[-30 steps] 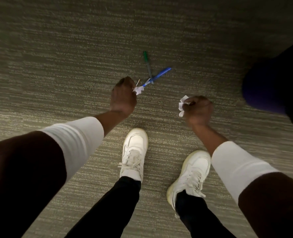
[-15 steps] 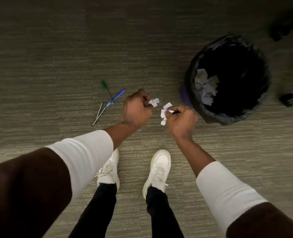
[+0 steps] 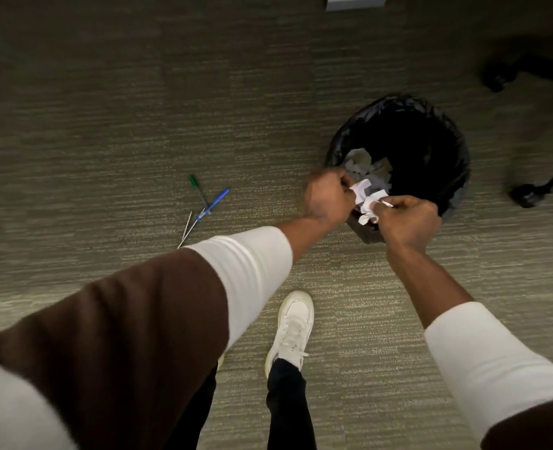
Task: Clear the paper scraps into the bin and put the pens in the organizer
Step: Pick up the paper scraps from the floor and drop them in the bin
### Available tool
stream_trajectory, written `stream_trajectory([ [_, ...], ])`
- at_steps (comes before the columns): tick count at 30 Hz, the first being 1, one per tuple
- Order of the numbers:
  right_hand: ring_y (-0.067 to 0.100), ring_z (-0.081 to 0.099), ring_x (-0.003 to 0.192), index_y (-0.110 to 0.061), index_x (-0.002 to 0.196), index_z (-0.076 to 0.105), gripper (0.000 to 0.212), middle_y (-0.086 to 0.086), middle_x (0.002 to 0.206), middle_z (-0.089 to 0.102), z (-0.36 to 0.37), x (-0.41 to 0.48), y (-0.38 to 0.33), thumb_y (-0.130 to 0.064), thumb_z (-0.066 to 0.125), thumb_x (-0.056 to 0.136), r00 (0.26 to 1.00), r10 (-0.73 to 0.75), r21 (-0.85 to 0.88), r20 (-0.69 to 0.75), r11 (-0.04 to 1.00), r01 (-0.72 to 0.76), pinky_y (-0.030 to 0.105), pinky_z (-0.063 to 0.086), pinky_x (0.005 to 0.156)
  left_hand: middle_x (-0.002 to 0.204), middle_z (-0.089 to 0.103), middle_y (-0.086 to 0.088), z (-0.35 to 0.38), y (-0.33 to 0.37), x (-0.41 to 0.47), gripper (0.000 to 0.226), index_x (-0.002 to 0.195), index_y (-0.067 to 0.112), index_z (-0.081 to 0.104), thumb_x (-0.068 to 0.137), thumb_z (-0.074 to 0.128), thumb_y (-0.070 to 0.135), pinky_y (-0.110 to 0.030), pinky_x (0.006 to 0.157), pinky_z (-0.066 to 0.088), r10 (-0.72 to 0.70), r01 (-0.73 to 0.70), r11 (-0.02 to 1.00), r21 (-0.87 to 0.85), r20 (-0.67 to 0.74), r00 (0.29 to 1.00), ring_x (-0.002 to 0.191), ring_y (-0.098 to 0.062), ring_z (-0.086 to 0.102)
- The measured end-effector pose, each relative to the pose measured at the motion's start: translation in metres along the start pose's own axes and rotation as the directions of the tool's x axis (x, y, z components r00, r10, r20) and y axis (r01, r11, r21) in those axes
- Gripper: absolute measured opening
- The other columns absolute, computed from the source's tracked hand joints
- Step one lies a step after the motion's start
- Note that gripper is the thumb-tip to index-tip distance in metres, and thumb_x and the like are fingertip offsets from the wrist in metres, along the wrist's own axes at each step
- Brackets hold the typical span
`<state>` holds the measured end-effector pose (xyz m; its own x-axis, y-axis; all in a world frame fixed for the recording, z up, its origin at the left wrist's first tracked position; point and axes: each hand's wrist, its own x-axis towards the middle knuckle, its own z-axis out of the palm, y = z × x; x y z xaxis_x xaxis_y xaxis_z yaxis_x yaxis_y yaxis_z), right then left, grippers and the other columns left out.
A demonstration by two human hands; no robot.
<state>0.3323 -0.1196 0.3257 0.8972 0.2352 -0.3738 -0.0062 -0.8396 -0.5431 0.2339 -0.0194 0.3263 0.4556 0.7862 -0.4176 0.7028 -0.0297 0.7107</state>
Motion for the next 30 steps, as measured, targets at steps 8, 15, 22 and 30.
stream_trajectory([
  [8,0.030,0.078,0.098,-0.020,0.110,0.081,0.035,0.010,0.106,0.081,0.005,0.053,0.008,-0.038,0.082,0.080,0.994,0.110,0.010,-0.016,0.994,-0.110,0.040,0.064,0.093,0.099,0.080,0.002,0.026,0.013,0.000,0.020,0.100,0.016,0.077,0.087,0.069,0.002,-0.029,0.081,0.062,0.050,-0.047,0.998,-0.050,0.060,0.997,0.091,-0.021,0.076],
  [15,0.027,0.076,0.089,-0.018,0.100,0.083,0.021,0.004,0.087,0.078,0.017,0.034,0.006,-0.024,0.068,0.087,0.996,-0.087,-0.059,0.010,0.994,0.088,0.028,0.059,0.079,0.096,0.079,0.001,0.004,-0.053,-0.017,0.018,0.095,0.017,0.077,0.090,0.070,0.001,-0.038,0.085,0.066,0.009,-0.002,0.999,-0.048,0.133,0.991,0.089,-0.019,0.076],
  [22,0.025,0.079,0.084,-0.012,0.097,0.083,0.019,0.008,0.091,0.083,0.068,-0.033,-0.014,-0.009,0.066,0.087,0.888,-0.397,-0.042,0.233,0.908,0.417,0.035,0.063,0.083,0.092,0.079,0.006,-0.046,-0.152,-0.031,0.018,0.090,0.022,0.074,0.090,0.069,0.005,-0.032,0.083,0.064,-0.145,0.135,0.987,0.083,0.122,0.982,0.084,-0.012,0.075],
  [30,0.023,0.076,0.087,-0.014,0.093,0.081,0.015,0.004,0.096,0.081,0.181,-0.078,-0.019,-0.007,0.069,0.088,0.760,-0.438,-0.123,0.481,0.824,0.553,0.035,0.061,0.082,0.102,0.078,-0.004,-0.107,-0.264,-0.033,0.012,0.091,0.016,0.073,0.088,0.062,0.015,-0.036,0.090,0.060,-0.300,0.267,0.930,0.252,0.102,0.949,0.098,-0.027,0.073],
])
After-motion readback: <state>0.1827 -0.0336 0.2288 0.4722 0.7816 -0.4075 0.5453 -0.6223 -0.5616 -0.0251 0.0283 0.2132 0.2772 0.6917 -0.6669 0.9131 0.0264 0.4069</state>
